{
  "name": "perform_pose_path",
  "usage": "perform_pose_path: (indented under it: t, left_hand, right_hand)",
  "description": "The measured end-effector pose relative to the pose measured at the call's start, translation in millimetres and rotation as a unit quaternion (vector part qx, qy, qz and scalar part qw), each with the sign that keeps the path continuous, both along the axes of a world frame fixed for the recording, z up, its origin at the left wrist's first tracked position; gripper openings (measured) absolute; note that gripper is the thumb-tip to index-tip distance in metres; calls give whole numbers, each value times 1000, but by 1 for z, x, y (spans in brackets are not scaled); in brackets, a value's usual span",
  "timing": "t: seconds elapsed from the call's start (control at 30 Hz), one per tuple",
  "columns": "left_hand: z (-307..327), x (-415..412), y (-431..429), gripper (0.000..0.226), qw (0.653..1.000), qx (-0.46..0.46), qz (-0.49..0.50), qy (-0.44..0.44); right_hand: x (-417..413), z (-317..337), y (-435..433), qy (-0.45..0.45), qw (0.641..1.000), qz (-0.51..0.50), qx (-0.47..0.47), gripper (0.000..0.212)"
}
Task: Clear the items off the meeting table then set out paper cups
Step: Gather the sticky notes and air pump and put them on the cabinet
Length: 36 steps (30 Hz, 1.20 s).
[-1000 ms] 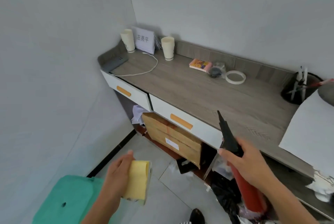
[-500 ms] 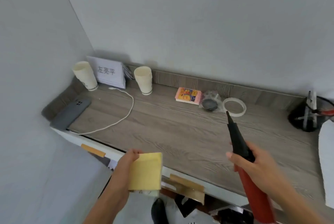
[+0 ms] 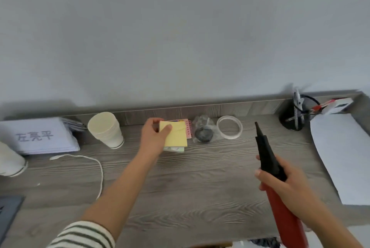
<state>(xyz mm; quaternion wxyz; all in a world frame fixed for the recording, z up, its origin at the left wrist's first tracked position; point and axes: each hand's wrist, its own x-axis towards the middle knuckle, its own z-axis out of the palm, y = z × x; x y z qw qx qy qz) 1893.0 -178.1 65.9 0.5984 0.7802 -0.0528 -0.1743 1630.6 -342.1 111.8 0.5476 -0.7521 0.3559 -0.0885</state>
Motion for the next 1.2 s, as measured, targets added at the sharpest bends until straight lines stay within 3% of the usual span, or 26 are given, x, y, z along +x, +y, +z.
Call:
perform_pose_path:
  t: [0.1,0.2,0.27,0.4,0.5,0.63,0.77,0.97,1.2]
  left_hand:
    - [-13,16,-25,30,1000,20,23,4]
    - [-30,27,-39,32,998,50,38,7]
    - [-40,31,-42,37,995,92,28,-8]
    - [-42,28,-30,42,977,154,-17,-145]
    - [-50,18,-16,40,923,247,-109,-275]
    - [-67,9,-7,44,900,292,-182,-268]
    - [-75,12,-5,39,896,287,-168,-293]
    - [-78,15,-9,37,881,302,-158,-328]
    - [-78,17,-11,35,863,334,-159,-344]
  right_hand:
    - [4,3,-17,-5,1000,-24,-10,50]
    - [19,6,-32,-18,999,-35,-18,31]
    - [32,9,-41,-35,998,-37,-26,29]
    - [66,18,-61,-116,989,-77,-46,16]
    - [103,13,-83,-172,978,-98,-68,23]
    - [151,-8,-98,-199,973,-74,-88,30]
    - [162,-34,-117,-172,970,-84,-149,33]
    - [155,-60,-139,-180,967,-122,-132,39]
    - [145,-70,-138,-141,964,-127,-188,38]
